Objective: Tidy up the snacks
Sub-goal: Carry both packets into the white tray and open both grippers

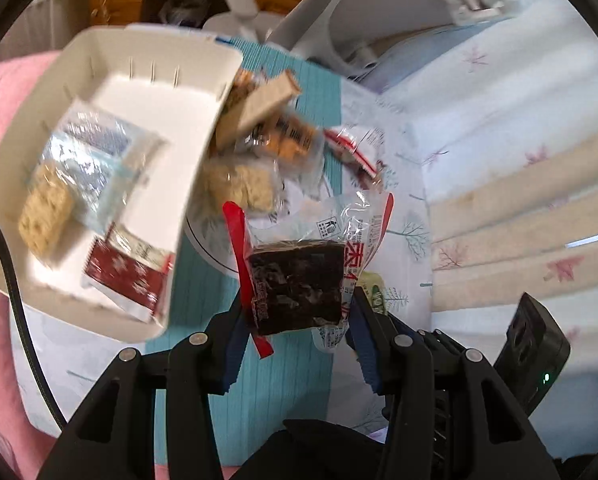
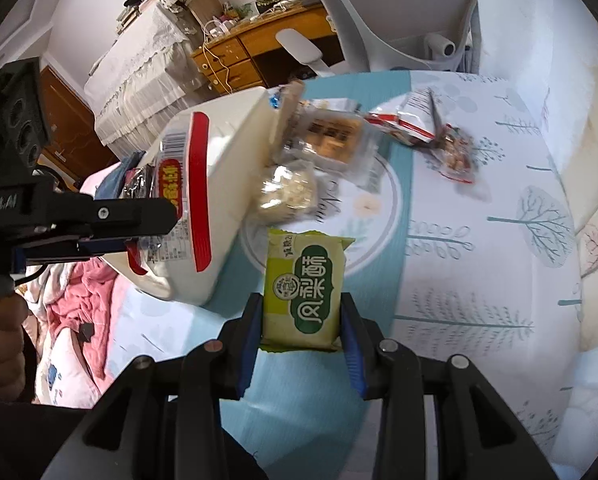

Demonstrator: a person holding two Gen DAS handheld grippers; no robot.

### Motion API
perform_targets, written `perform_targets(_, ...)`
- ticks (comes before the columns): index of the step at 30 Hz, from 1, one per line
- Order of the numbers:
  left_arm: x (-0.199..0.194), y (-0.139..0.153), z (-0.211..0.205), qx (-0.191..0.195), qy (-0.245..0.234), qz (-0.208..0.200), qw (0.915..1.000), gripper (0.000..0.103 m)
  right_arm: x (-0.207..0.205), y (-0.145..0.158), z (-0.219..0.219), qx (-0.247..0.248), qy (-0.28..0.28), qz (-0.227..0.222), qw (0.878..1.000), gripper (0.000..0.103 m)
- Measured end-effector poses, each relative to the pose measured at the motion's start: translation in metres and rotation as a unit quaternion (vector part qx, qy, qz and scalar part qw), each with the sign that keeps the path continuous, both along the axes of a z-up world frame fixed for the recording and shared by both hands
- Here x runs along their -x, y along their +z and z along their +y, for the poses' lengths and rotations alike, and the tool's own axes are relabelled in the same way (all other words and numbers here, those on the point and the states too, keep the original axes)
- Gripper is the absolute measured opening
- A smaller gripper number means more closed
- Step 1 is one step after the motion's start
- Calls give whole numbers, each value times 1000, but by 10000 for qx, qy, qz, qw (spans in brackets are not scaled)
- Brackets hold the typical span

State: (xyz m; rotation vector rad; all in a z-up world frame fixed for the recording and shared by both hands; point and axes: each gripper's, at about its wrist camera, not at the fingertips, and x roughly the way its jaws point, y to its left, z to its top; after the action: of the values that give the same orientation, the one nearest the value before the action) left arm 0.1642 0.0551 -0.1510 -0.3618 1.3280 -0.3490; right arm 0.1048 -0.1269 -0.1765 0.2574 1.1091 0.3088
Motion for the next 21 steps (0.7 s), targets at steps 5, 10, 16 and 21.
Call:
perform_targets(5,4,12,26,-4,-213,-312,9993,46,2,13,29,-157,-130,-156,9997,37)
perform_targets(10,6,20,57,-106,-366,-491,9981,46,4,25,61,-275,-227,-346,9988,37)
perform_targets(16,2,21,98,-294,-357,-531,9975,46,10,32,101,-352,-294,-589,9972,37)
perform_targets(21,-2,11,128,-463,-279,-405,9977,46,7,30,129,-451,-340,-701,9959,37)
